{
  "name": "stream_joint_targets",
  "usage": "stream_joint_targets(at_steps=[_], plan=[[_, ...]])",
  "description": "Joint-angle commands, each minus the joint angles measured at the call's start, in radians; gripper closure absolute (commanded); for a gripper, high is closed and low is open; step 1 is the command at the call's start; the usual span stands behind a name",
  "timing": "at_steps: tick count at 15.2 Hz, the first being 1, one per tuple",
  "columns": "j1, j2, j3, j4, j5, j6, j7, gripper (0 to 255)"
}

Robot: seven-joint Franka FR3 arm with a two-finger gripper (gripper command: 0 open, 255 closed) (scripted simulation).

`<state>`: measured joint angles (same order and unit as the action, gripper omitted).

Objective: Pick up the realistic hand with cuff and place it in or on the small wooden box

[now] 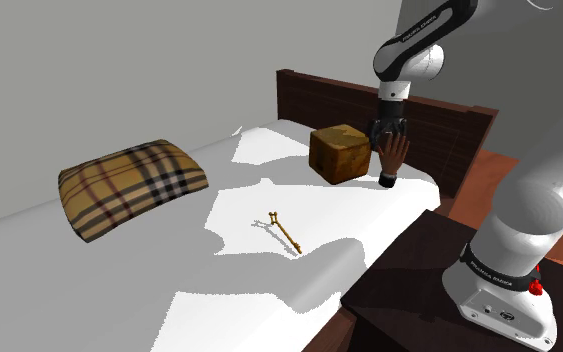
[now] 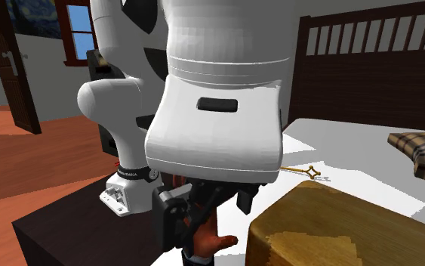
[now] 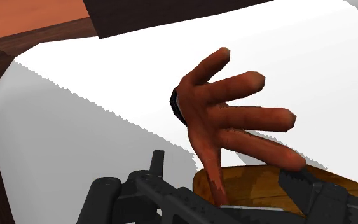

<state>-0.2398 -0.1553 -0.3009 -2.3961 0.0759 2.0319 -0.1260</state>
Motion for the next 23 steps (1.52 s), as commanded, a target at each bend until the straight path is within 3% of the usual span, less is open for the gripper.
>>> stream_joint_targets(at_steps=[1, 4, 5, 14, 23], plan=[[0.0, 0.0, 0.0, -0.001, 0.0, 0.001, 0.0, 0], [0.0, 0.0, 0.0, -0.001, 0.0, 0.001, 0.0, 0], [0.0, 0.0, 0.0, -0.001, 0.0, 0.001, 0.0, 255], [0.0, 0.0, 0.0, -0.001, 0.0, 0.001, 0.0, 255], [-0.003, -0.063, 0.007, 0.066, -0.02, -0.124, 0.026, 255]])
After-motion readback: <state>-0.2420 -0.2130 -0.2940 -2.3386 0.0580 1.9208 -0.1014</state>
